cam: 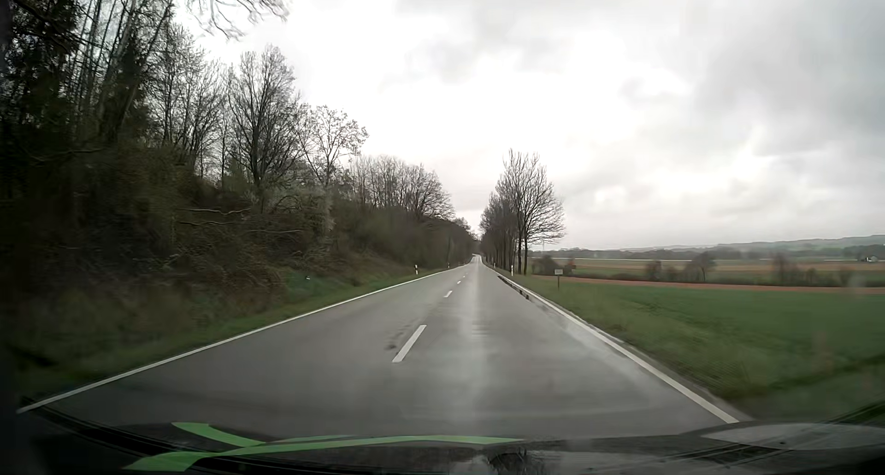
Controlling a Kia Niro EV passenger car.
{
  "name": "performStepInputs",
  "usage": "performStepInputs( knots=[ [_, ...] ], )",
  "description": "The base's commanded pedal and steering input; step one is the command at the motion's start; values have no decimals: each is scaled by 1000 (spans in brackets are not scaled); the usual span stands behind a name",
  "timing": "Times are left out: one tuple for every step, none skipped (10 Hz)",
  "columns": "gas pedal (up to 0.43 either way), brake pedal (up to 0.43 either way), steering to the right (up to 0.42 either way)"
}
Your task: Follow the waypoints while adhering to traffic rules and regulations
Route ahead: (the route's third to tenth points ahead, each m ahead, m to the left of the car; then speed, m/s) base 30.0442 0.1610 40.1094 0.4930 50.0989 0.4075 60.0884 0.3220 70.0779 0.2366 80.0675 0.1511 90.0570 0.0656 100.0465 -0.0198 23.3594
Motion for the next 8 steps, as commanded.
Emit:
performStepInputs(
  knots=[
    [169, 0, 1],
    [169, 0, 1],
    [177, 0, 1],
    [177, 0, 1],
    [189, 0, 1],
    [189, 0, 1],
    [189, 0, 1],
    [189, 0, 1]
  ],
)
